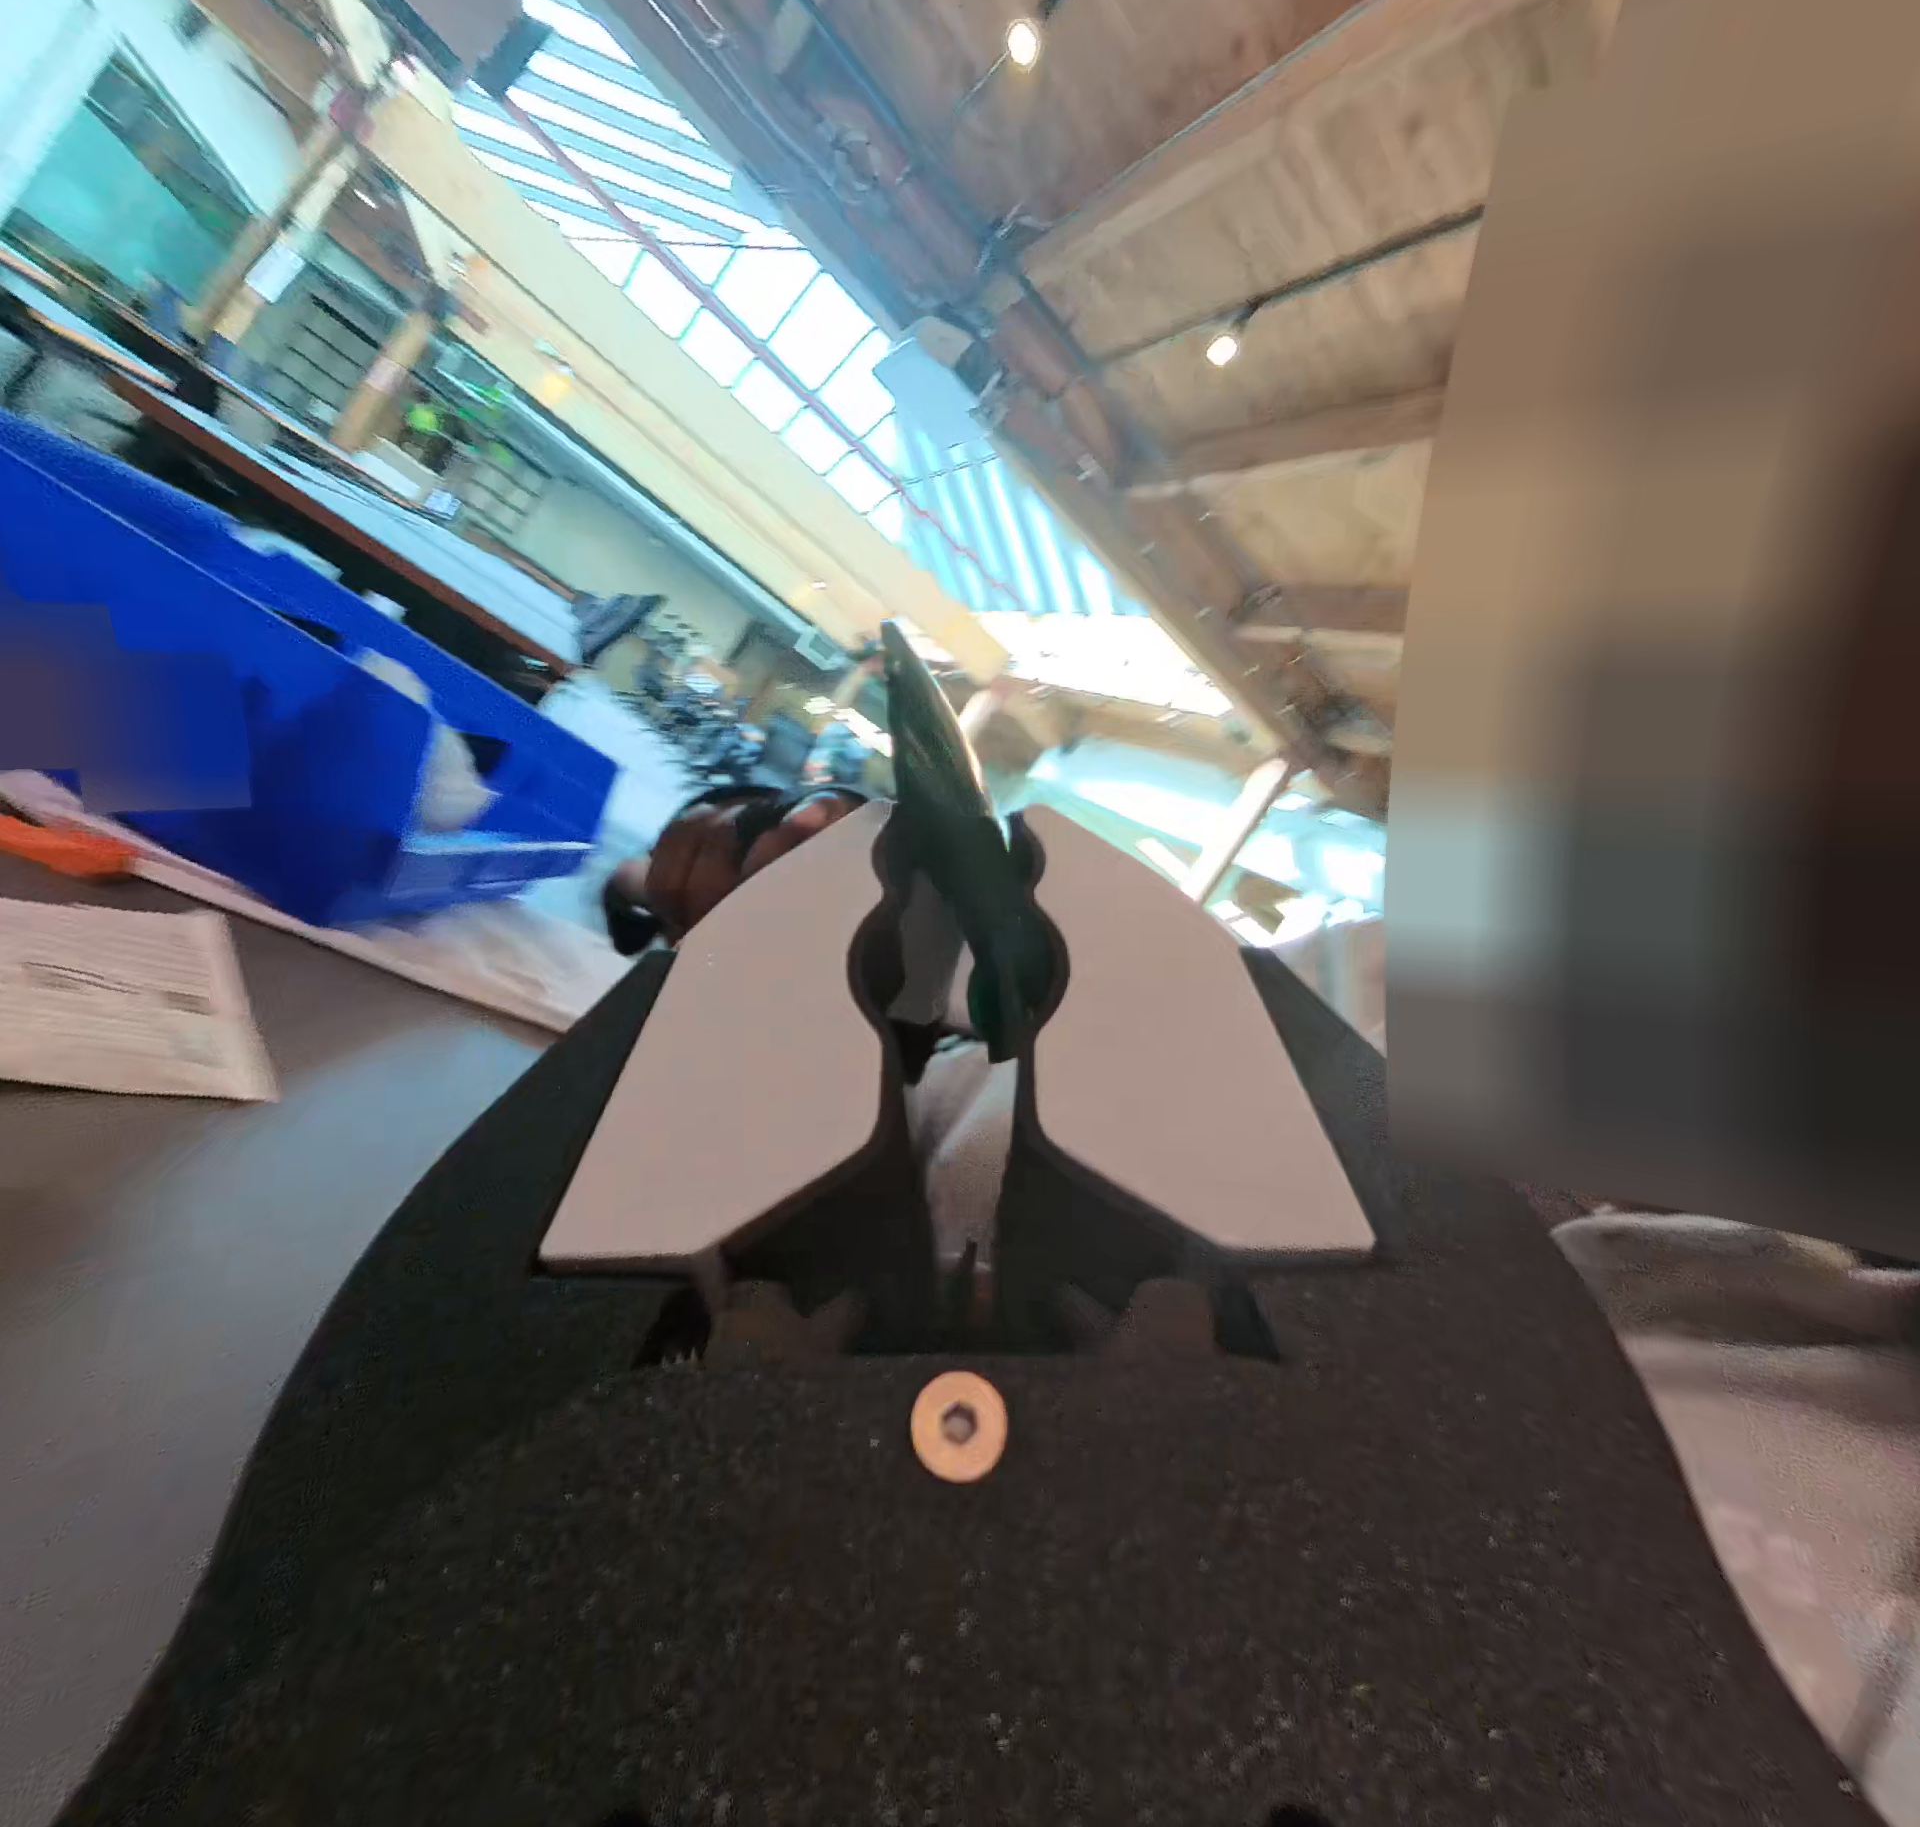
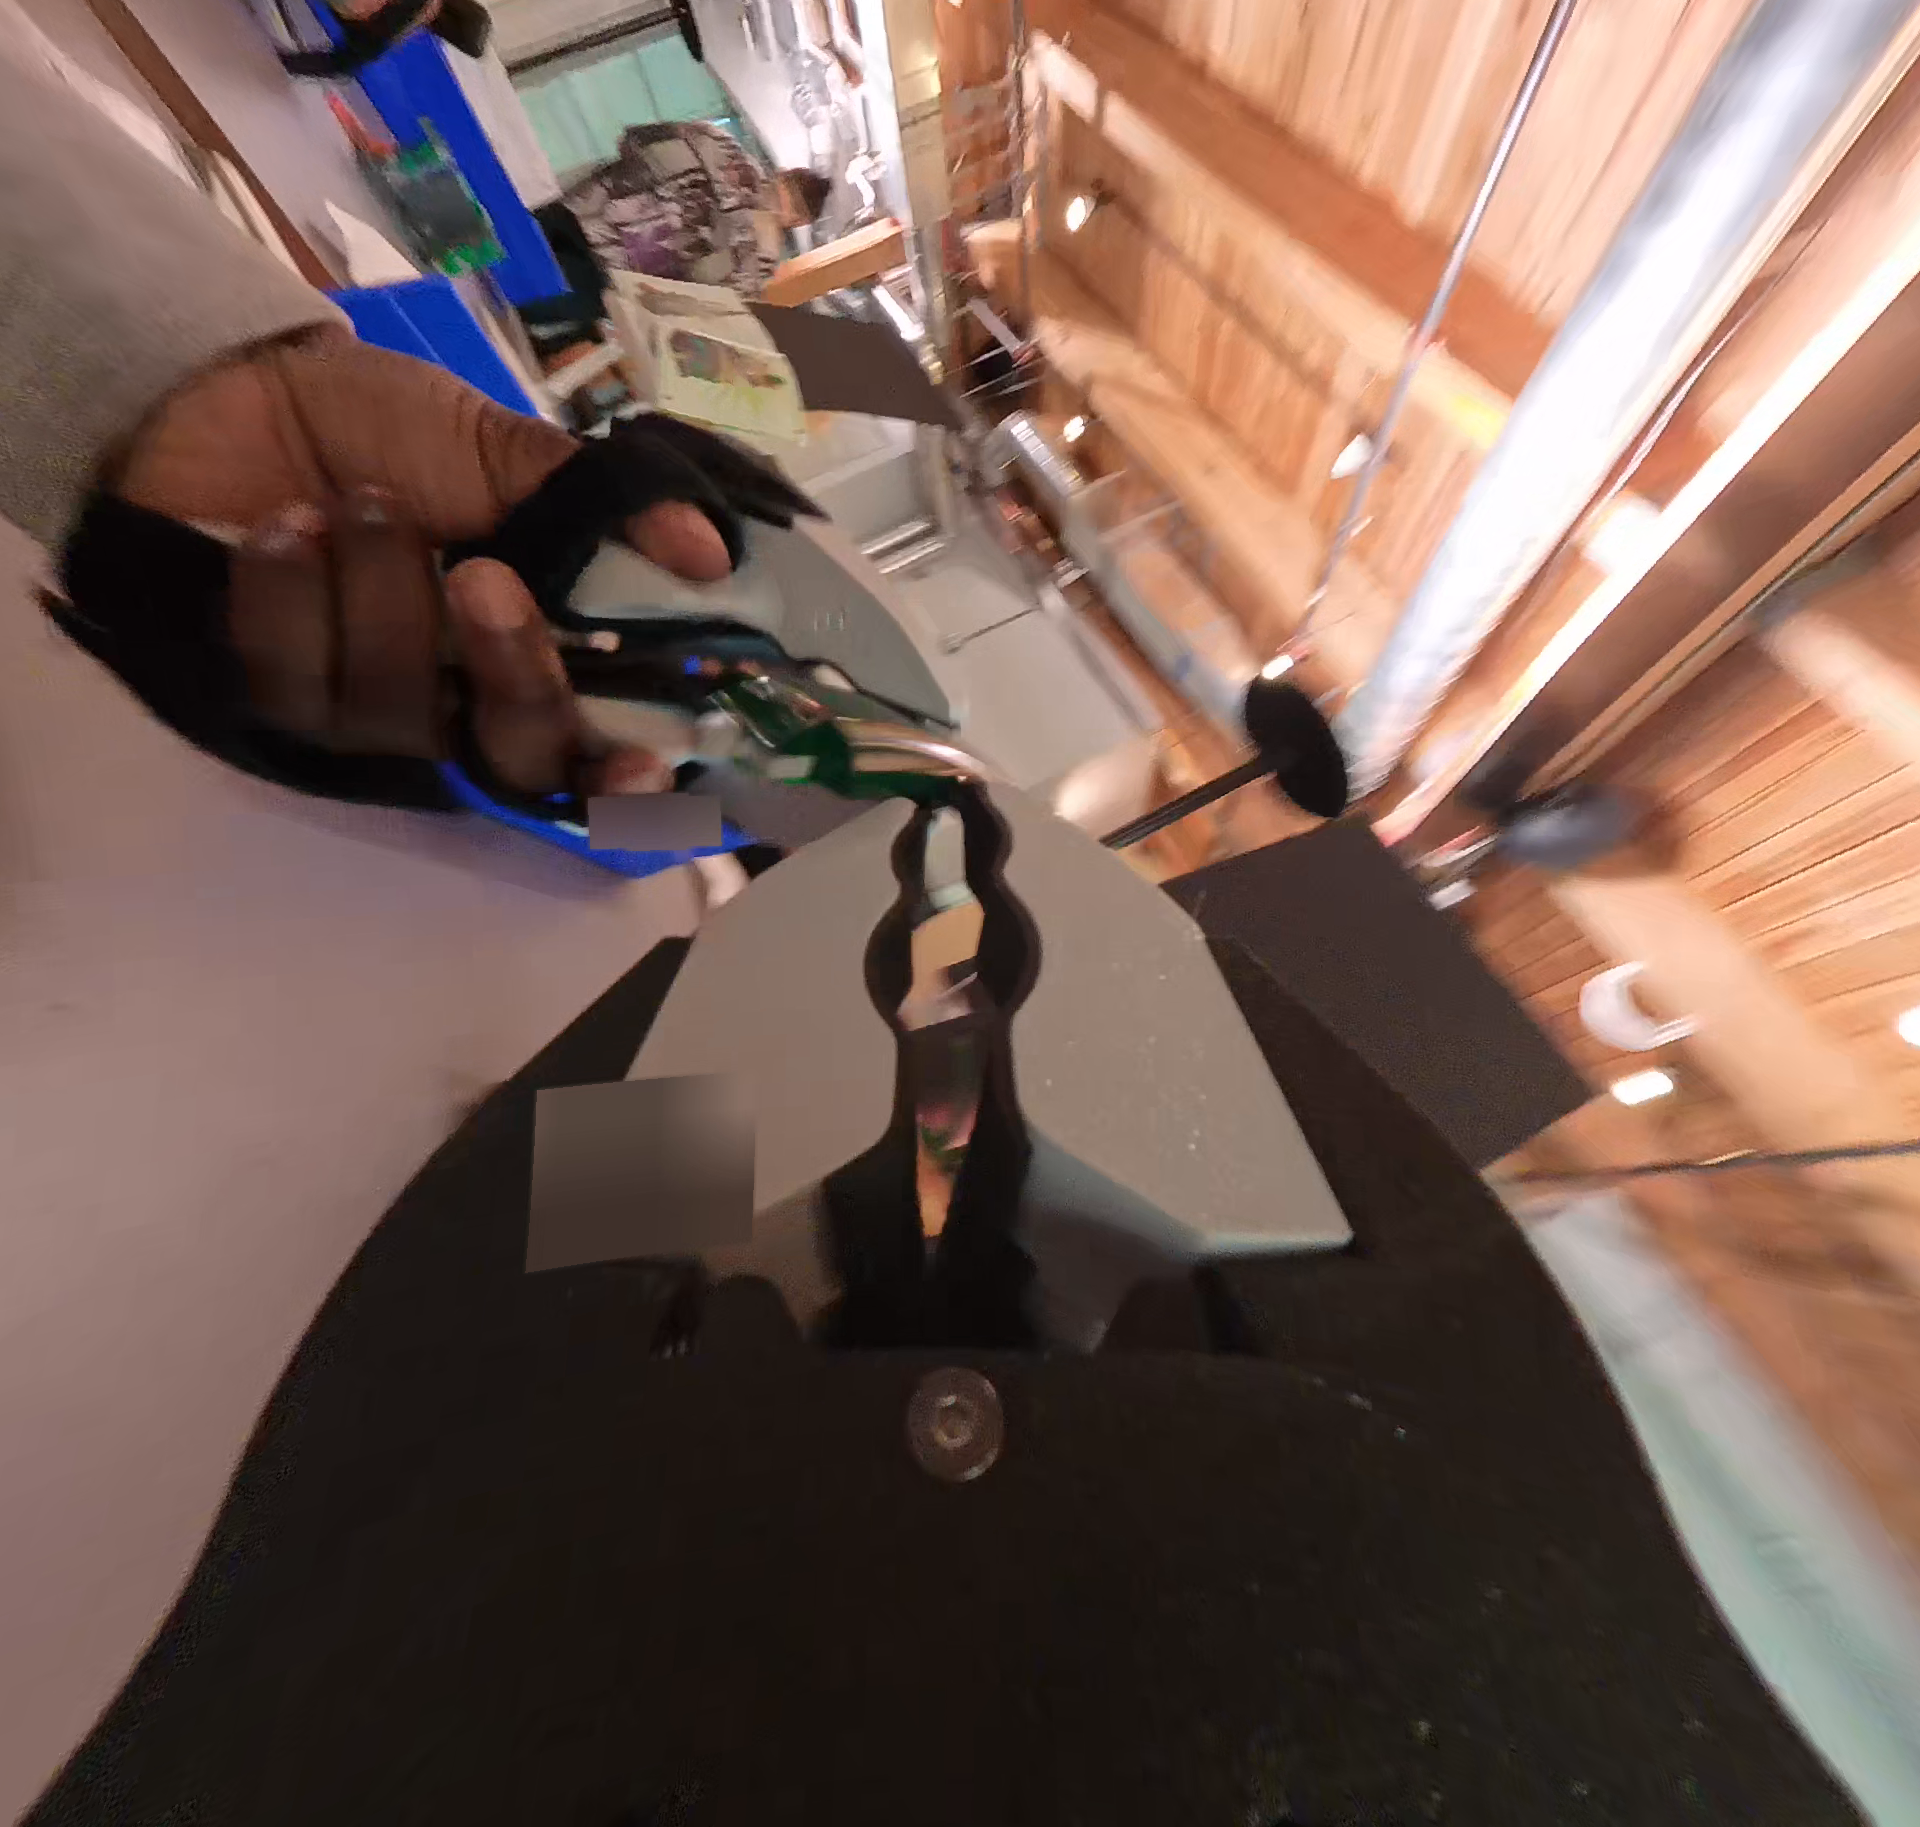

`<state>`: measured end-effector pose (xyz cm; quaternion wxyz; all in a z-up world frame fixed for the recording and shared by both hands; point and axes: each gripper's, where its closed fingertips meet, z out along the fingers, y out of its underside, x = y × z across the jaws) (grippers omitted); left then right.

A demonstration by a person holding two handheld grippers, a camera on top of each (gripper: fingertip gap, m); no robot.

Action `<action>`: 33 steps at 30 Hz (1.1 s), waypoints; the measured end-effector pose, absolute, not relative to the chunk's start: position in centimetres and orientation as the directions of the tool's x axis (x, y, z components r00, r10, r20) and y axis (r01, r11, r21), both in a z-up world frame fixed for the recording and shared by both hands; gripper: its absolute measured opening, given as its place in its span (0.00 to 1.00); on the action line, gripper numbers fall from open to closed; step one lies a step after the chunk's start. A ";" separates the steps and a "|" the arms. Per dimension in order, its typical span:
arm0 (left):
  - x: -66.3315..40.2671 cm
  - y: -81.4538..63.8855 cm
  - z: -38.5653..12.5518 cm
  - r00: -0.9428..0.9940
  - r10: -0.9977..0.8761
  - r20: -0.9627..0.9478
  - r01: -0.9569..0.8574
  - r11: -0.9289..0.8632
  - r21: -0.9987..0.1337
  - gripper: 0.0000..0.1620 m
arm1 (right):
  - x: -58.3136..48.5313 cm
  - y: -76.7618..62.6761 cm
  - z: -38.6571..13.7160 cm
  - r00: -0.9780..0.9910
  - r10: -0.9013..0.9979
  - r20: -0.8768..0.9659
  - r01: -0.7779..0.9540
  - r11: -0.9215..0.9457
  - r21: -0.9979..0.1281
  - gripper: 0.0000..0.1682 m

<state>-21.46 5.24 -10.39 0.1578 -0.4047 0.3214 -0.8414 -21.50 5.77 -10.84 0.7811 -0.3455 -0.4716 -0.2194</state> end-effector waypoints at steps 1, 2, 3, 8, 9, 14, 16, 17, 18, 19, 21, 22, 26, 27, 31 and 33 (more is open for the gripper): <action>-21.8 5.6 -10.5 -0.587 -0.607 0.536 0.039 -0.683 -0.730 0.10 | -21.1 6.2 -11.4 0.508 0.102 0.855 0.619 0.647 -0.445 0.04; -22.1 6.0 -10.7 -0.535 -0.693 0.482 0.062 -0.602 -0.796 0.10 | -20.9 6.4 -12.2 0.551 0.266 0.791 0.535 0.615 -0.579 0.07; -22.3 6.3 -11.2 -0.465 -0.785 0.410 0.066 -0.492 -0.868 0.10 | -20.5 6.9 -12.5 0.614 0.447 0.650 0.406 0.528 -0.746 0.10; -22.6 5.3 -12.4 -0.356 -0.920 0.166 -0.041 -0.163 -0.986 0.10 | -21.9 7.0 -11.6 0.390 0.913 -0.124 -0.119 -0.084 -0.989 0.24; -22.5 5.1 -12.9 -0.346 -0.926 0.148 -0.073 -0.130 -0.989 0.10 | -22.6 6.8 -11.7 0.344 0.929 -0.136 -0.108 -0.105 -0.989 0.21; -22.5 5.4 -14.2 -0.321 -0.936 0.143 -0.141 -0.102 -0.985 0.08 | -24.2 7.0 -12.9 0.301 0.951 -0.066 0.011 -0.073 -0.997 0.06; -22.8 5.6 -13.5 -0.361 -0.907 0.217 -0.100 -0.194 -0.976 0.08 | -24.2 7.0 -12.4 0.322 0.946 0.020 0.009 0.018 -1.000 0.07; -22.8 5.7 -13.4 -0.384 -0.887 0.255 -0.090 -0.239 -0.967 0.07 | -24.3 7.1 -12.5 0.333 0.940 0.072 0.029 0.067 -0.997 0.07; -22.8 5.8 -13.5 -0.394 -0.874 0.284 -0.088 -0.272 -0.958 0.07 | -24.2 7.3 -12.7 0.352 0.926 0.136 0.066 0.120 -0.991 0.07; -22.6 6.1 -13.9 -0.393 -0.867 0.306 -0.091 -0.294 -0.951 0.07 | -24.1 7.5 -13.1 0.367 0.909 0.200 0.107 0.172 -0.979 0.07; -22.4 6.4 -14.3 -0.404 -0.842 0.358 -0.092 -0.352 -0.932 0.07 | -23.9 7.5 -13.3 0.380 0.871 0.311 0.145 0.276 -0.950 0.07; -22.4 6.3 -14.4 -0.410 -0.830 0.378 -0.097 -0.372 -0.923 0.07 | -23.8 7.4 -13.4 0.382 0.852 0.360 0.163 0.321 -0.933 0.07; -21.6 6.9 -15.6 -0.359 -0.827 0.433 -0.138 -0.412 -0.901 0.07 | -22.7 8.0 -14.4 0.406 0.861 0.306 0.154 0.265 -0.952 0.07; -21.4 7.0 -15.8 -0.354 -0.819 0.451 -0.142 -0.429 -0.892 0.07 | -22.5 8.1 -14.6 0.408 0.872 0.270 0.133 0.236 -0.963 0.07; -20.9 7.0 -16.8 -0.348 -0.781 0.518 -0.153 -0.498 -0.854 0.07 | -22.0 8.0 -15.7 0.406 0.892 0.197 0.074 0.183 -0.980 0.07; -20.7 7.1 -17.6 -0.345 -0.752 0.562 -0.179 -0.535 -0.826 0.08 | -21.8 8.0 -16.4 0.403 0.896 0.187 0.073 0.172 -0.982 0.07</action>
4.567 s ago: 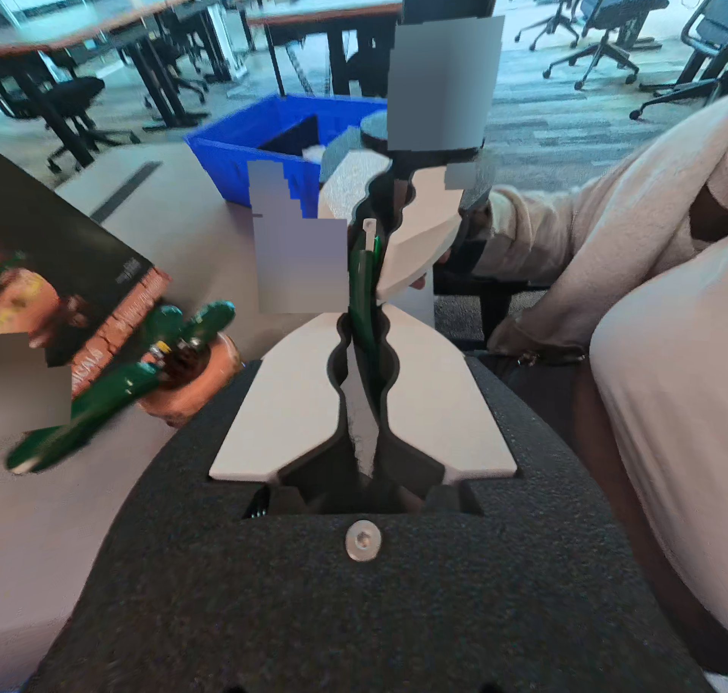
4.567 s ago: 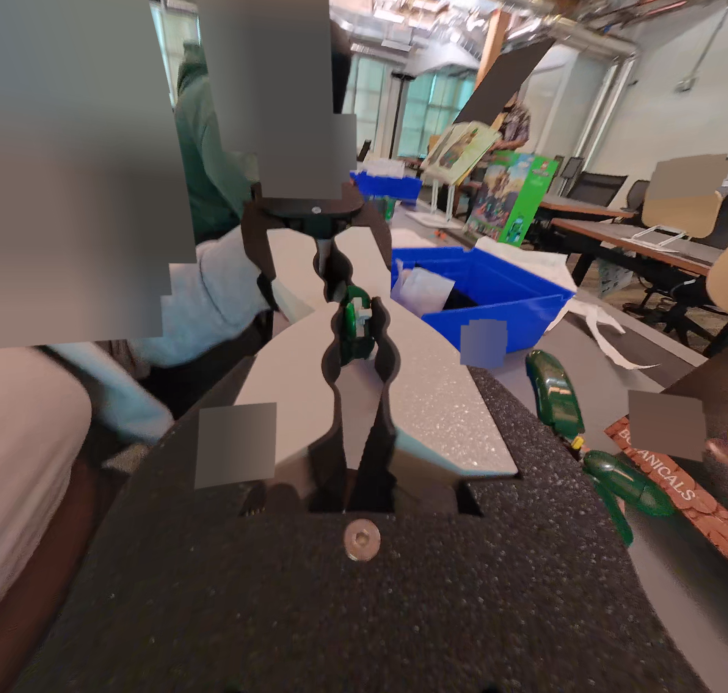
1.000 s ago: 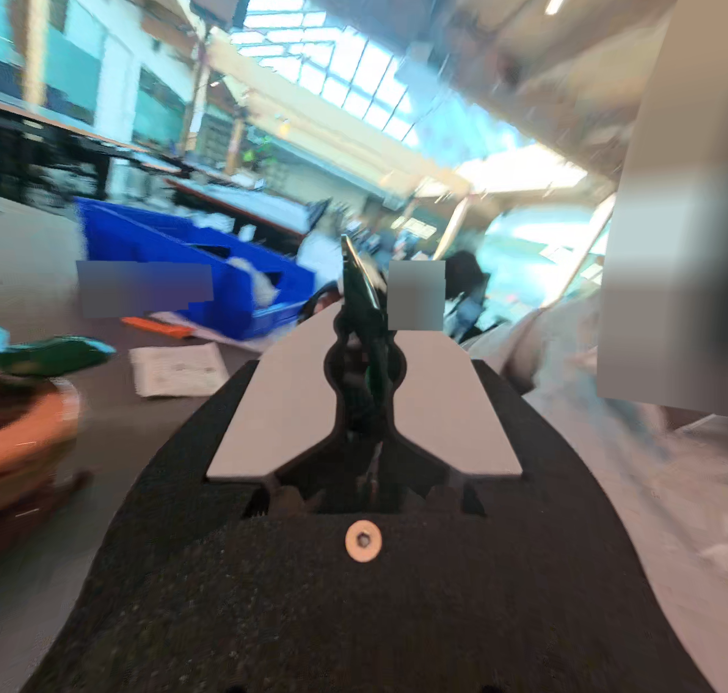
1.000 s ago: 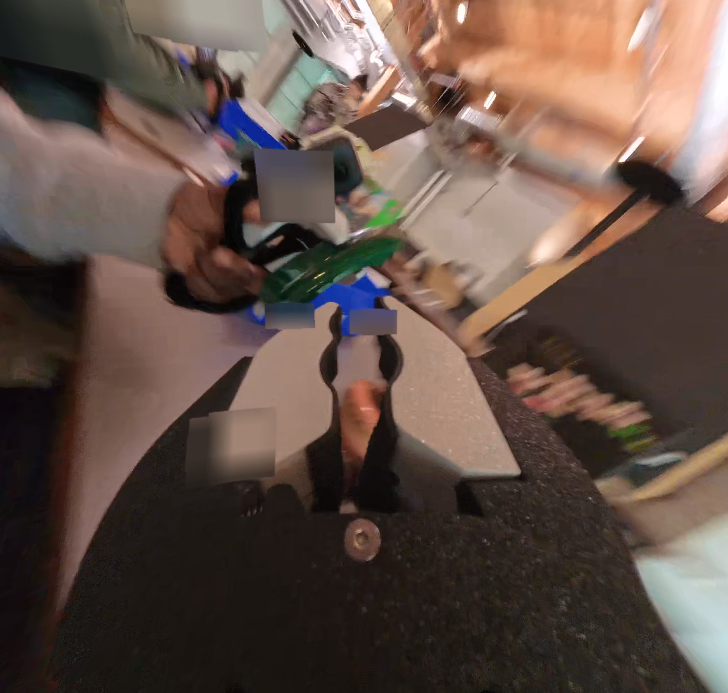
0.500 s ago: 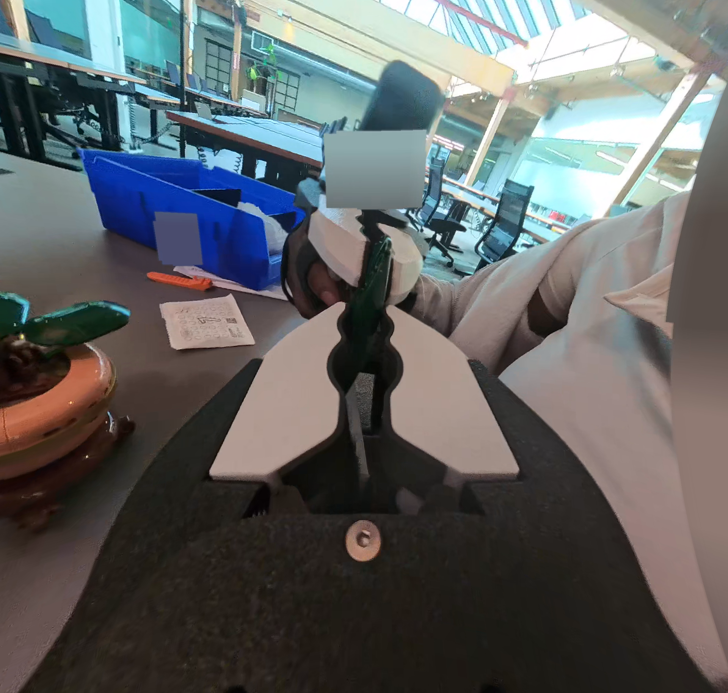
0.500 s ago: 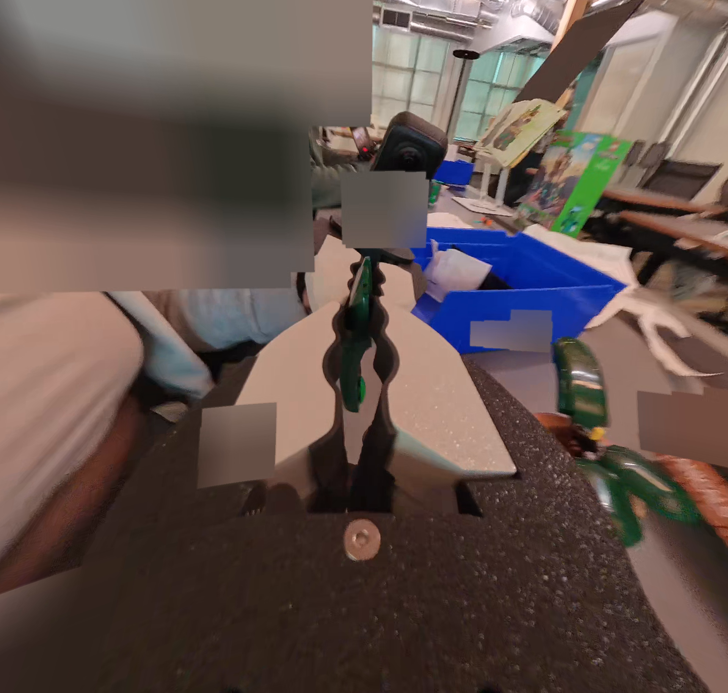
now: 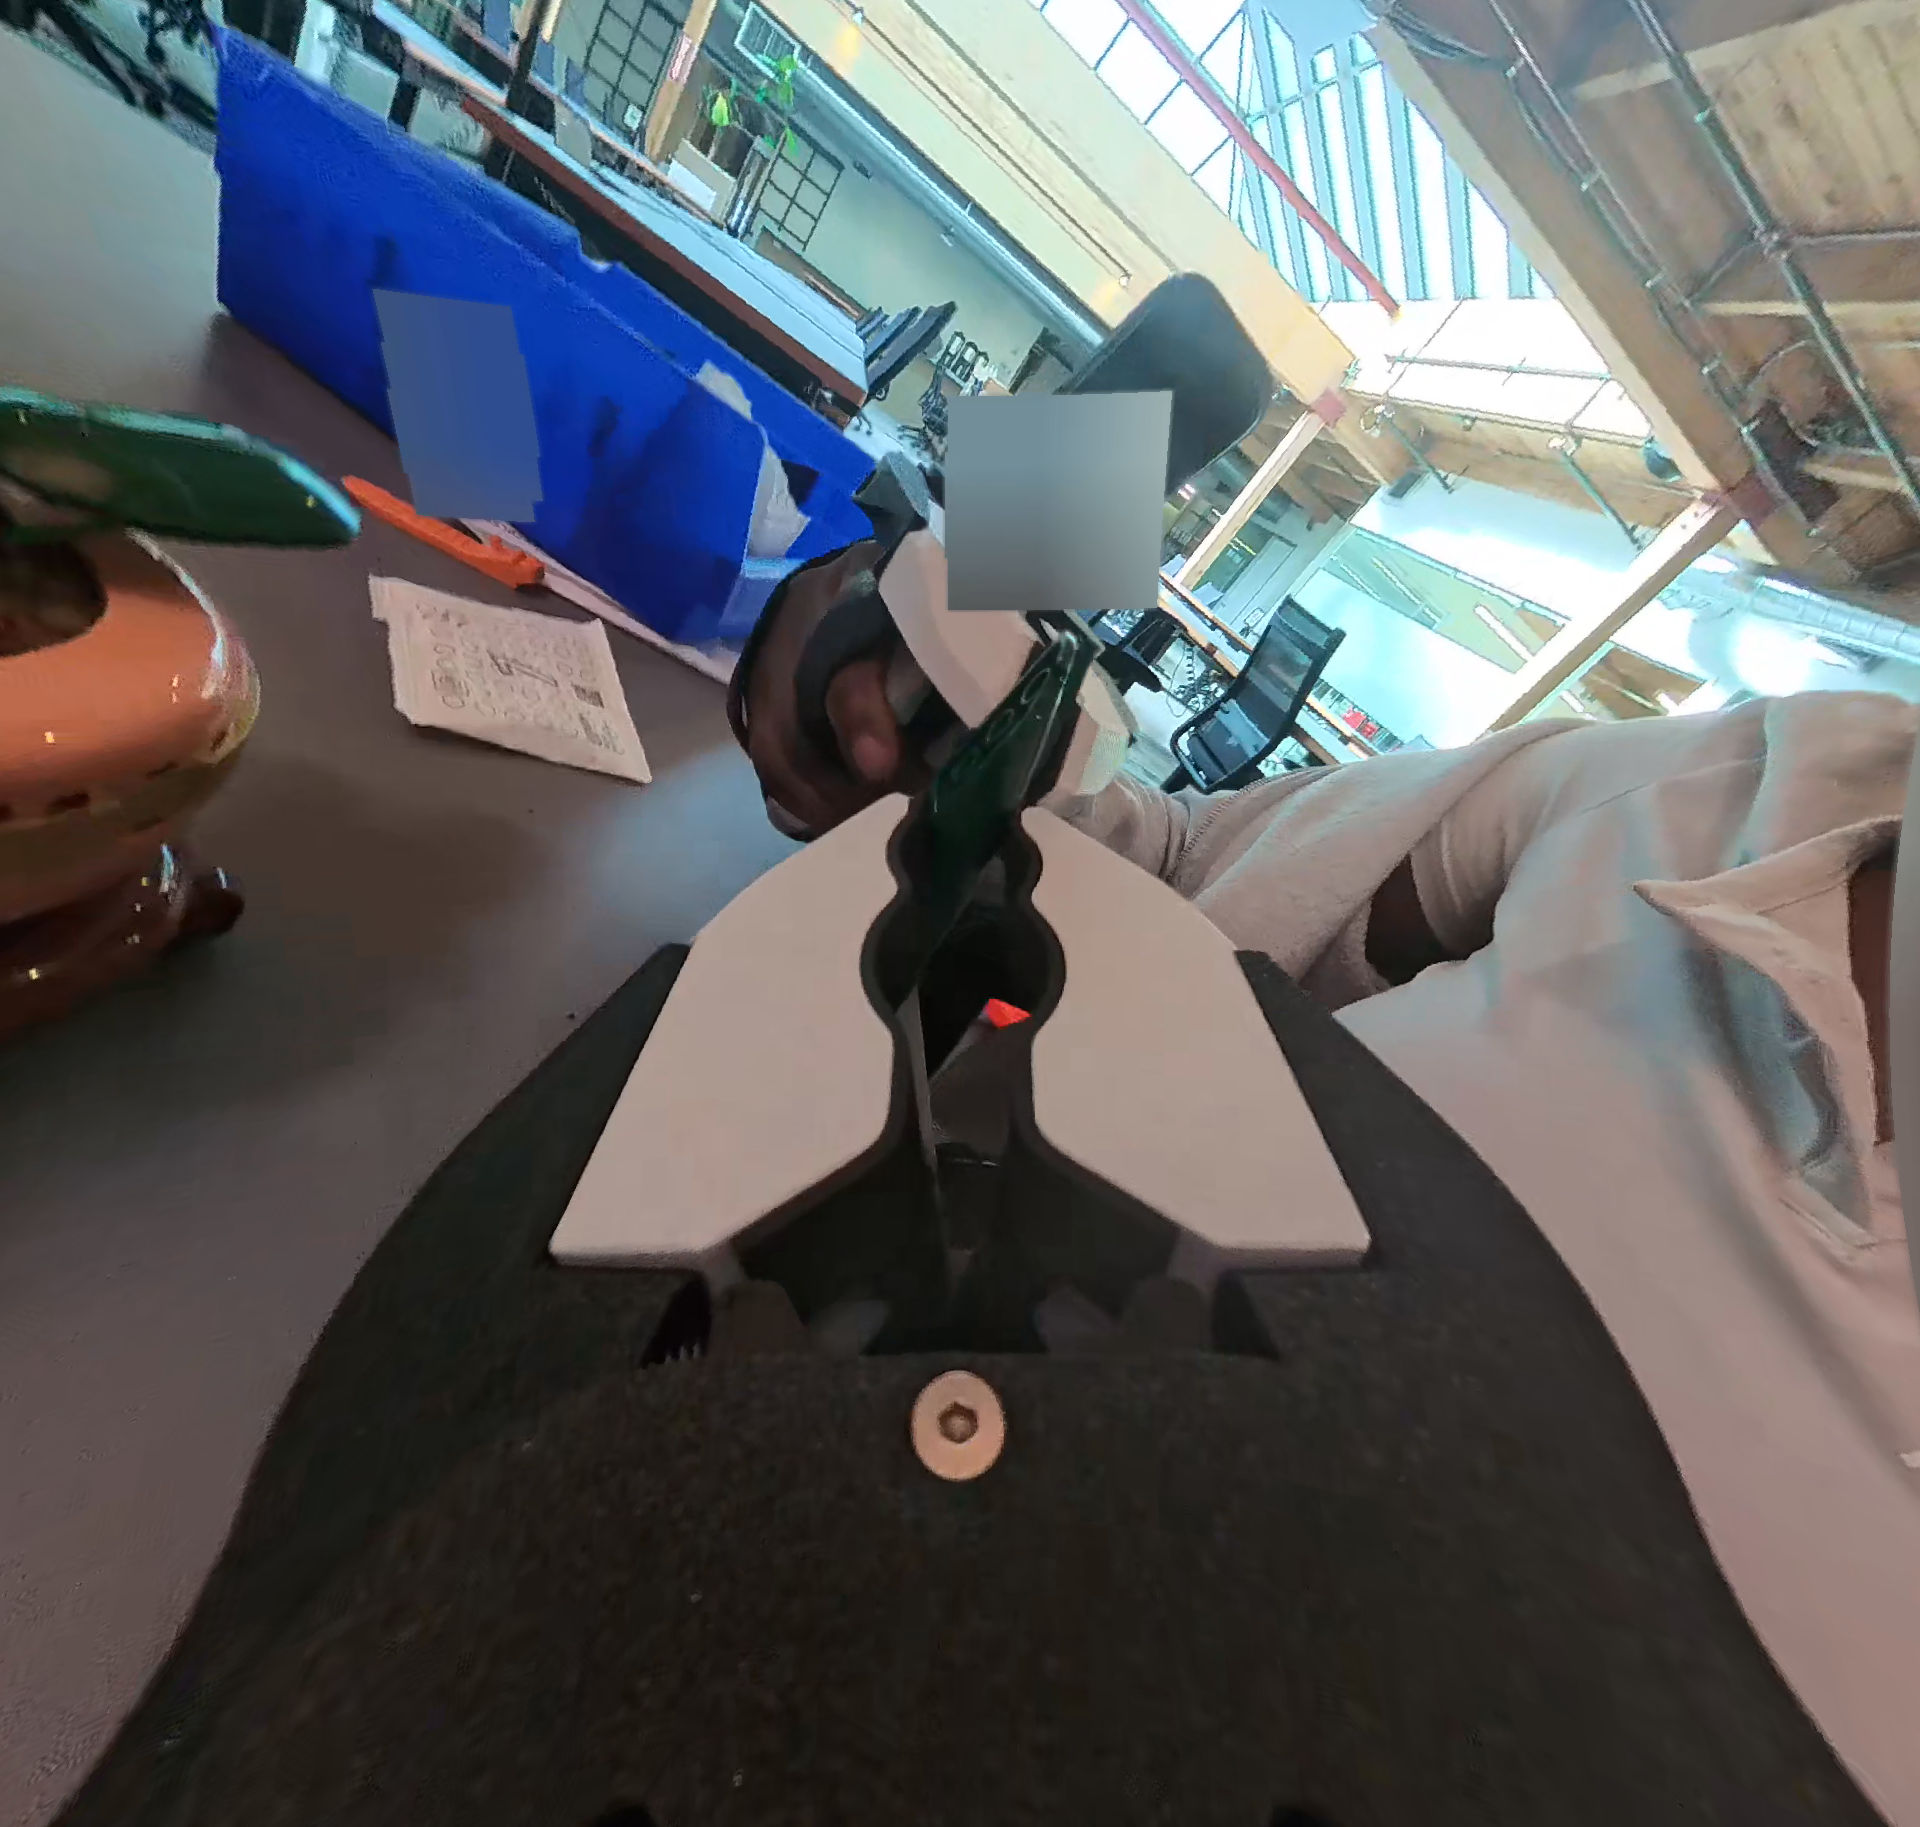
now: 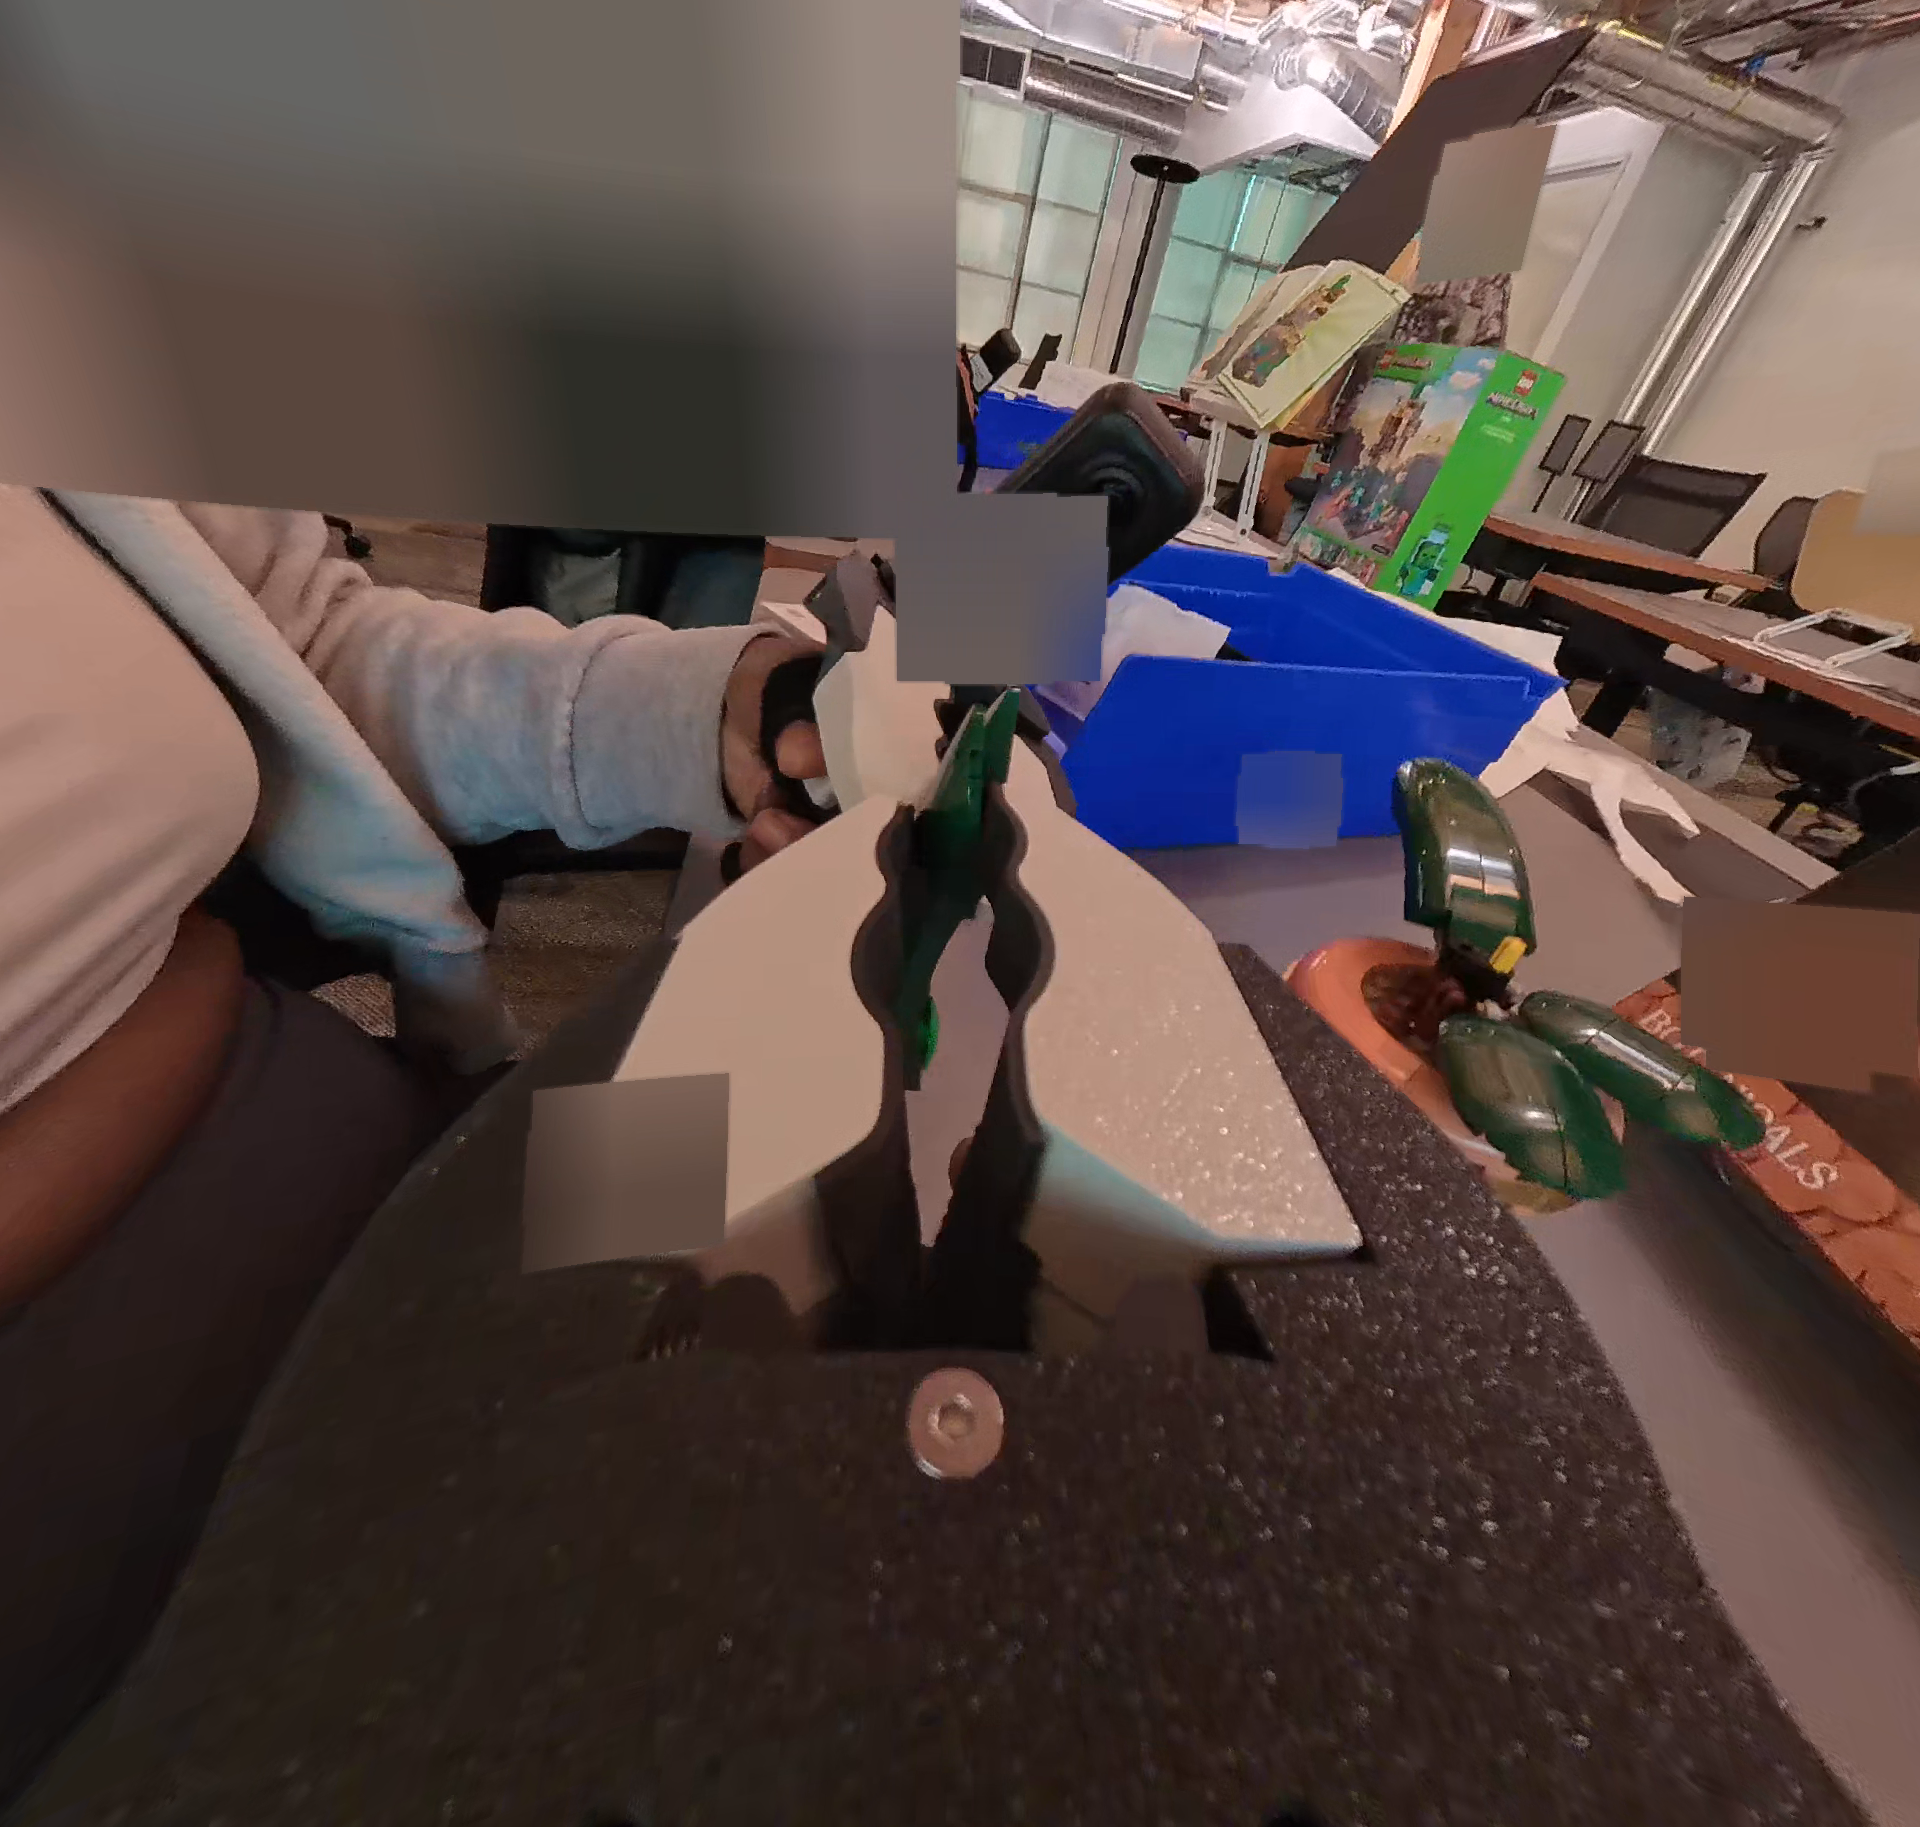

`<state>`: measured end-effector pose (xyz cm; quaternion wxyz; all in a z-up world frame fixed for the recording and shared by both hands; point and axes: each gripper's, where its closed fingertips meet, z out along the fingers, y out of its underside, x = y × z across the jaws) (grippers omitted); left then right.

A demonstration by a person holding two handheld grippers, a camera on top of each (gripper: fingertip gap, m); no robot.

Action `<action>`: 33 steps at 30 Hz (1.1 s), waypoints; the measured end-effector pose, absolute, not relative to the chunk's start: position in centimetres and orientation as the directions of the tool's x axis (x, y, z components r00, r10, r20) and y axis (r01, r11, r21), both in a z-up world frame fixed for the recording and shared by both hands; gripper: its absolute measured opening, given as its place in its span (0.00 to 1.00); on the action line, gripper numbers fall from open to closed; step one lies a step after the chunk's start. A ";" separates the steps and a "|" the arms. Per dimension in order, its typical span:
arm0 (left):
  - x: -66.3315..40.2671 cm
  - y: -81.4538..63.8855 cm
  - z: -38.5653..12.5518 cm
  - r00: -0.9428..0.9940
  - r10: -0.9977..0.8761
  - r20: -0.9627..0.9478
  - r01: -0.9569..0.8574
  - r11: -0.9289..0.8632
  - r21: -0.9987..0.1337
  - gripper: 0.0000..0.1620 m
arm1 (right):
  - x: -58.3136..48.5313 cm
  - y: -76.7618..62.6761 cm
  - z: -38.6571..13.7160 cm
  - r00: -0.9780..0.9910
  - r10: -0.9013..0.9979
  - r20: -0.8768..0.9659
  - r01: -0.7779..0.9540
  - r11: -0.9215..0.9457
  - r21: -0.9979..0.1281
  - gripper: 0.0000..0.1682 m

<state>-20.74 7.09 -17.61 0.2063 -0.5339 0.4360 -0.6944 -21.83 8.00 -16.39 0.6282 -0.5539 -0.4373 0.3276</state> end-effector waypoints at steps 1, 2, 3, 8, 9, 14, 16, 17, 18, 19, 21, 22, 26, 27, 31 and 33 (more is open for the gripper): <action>-20.7 7.2 -18.1 -0.339 -0.741 0.580 -0.193 -0.549 -0.814 0.08 | -21.7 8.0 -16.8 0.400 0.896 0.193 0.080 0.175 -0.981 0.07; -20.6 7.2 -18.5 -0.334 -0.732 0.593 -0.204 -0.559 -0.804 0.08 | -21.6 8.0 -17.3 0.395 0.898 0.192 0.089 0.171 -0.981 0.07; -20.6 7.1 -18.9 -0.332 -0.726 0.602 -0.212 -0.564 -0.798 0.09 | -21.6 7.9 -17.6 0.387 0.902 0.192 0.095 0.168 -0.981 0.07; -20.4 6.8 -20.9 -0.313 -0.715 0.625 -0.285 -0.557 -0.780 0.09 | -21.3 7.4 -19.4 0.335 0.906 0.258 0.174 0.209 -0.962 0.07; -20.3 6.7 -21.1 -0.308 -0.724 0.617 -0.296 -0.544 -0.785 0.09 | -21.2 7.3 -19.6 0.317 0.915 0.248 0.171 0.203 -0.964 0.07; -20.2 6.8 -21.8 -0.263 -0.821 0.508 -0.320 -0.422 -0.848 0.08 | -20.6 8.0 -20.3 0.301 0.944 0.134 0.142 0.095 -0.985 0.07; -20.4 6.9 -21.5 -0.266 -0.930 0.252 -0.265 -0.180 -0.947 0.07 | -20.9 7.9 -19.8 0.291 0.952 0.093 0.118 0.061 -0.991 0.06; -20.6 7.1 -21.7 -0.251 -0.964 0.090 -0.255 -0.024 -0.967 0.07 | -21.1 7.9 -19.9 0.296 0.949 0.108 0.144 0.068 -0.987 0.06; -20.8 7.2 -22.1 -0.242 -0.969 -0.041 -0.266 0.107 -0.958 0.07 | -21.3 7.8 -20.2 0.296 0.947 0.126 0.178 0.075 -0.981 0.06; -21.0 7.3 -22.4 -0.231 -0.964 -0.131 -0.280 0.194 -0.940 0.07 | -21.5 7.8 -20.4 0.302 0.945 0.129 0.197 0.070 -0.978 0.06; -21.3 7.3 -22.3 -0.208 -0.944 -0.257 -0.272 0.308 -0.911 0.07 | -21.6 7.8 -20.3 0.320 0.941 0.107 0.201 0.043 -0.979 0.06; -21.4 7.2 -22.3 -0.195 -0.923 -0.331 -0.264 0.374 -0.889 0.07 | -21.5 7.8 -20.3 0.331 0.938 0.102 0.205 0.034 -0.978 0.06; -21.7 7.4 -23.5 -0.174 -0.782 -0.598 -0.316 0.619 -0.719 0.07 | -21.7 7.7 -21.8 0.363 0.922 0.134 0.311 0.015 -0.950 0.07; -21.9 7.3 -23.9 -0.181 -0.740 -0.648 -0.324 0.667 -0.671 0.07 | -21.7 7.7 -22.1 0.371 0.918 0.138 0.332 0.007 -0.943 0.07; -22.5 7.1 -25.8 -0.248 -0.551 -0.797 -0.368 0.814 -0.449 0.08 | -21.8 7.7 -24.1 0.406 0.902 0.148 0.414 -0.037 -0.909 0.07; -22.8 7.1 -26.4 -0.261 -0.507 -0.821 -0.372 0.838 -0.399 0.08 | -21.8 7.7 -24.6 0.417 0.889 0.191 0.447 -0.017 -0.895 0.07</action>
